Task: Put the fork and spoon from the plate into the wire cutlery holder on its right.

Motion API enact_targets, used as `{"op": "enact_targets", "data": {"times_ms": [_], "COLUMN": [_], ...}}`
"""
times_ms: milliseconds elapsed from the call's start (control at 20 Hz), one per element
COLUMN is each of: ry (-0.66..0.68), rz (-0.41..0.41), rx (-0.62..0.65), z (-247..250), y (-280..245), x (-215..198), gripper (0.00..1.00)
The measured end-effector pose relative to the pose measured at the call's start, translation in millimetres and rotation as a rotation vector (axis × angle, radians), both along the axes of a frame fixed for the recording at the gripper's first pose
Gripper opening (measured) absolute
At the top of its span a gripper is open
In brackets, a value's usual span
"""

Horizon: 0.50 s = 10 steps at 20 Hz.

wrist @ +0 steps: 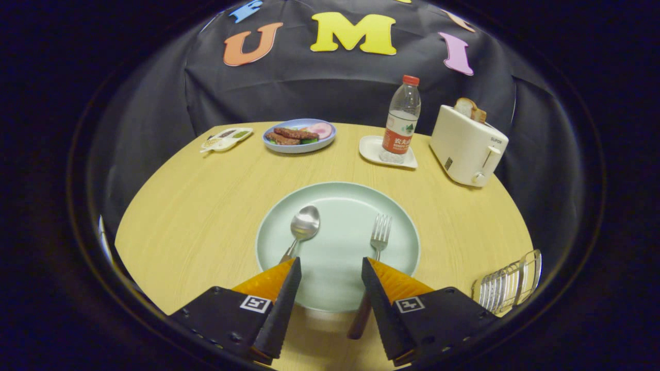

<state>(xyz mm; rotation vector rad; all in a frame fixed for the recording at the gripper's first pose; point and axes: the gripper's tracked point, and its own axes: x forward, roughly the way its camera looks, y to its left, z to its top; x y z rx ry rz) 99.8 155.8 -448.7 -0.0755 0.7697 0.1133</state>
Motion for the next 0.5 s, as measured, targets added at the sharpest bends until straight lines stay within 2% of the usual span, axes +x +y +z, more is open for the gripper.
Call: {"op": "enact_targets", "data": {"times_ms": [200, 350, 450, 500], "ry": [-0.004, 0.057, 0.090, 0.091], "rz": [-0.099, -0.153, -0.174, -0.187], "rx": [-0.013, -0.024, -0.003, -0.021], "z": [-1, -18, -26, -27], "y": [-26, -37, -37, -41], "x": [9, 8, 5, 6], "gripper": [0.68, 0.59, 0.48, 0.47]}}
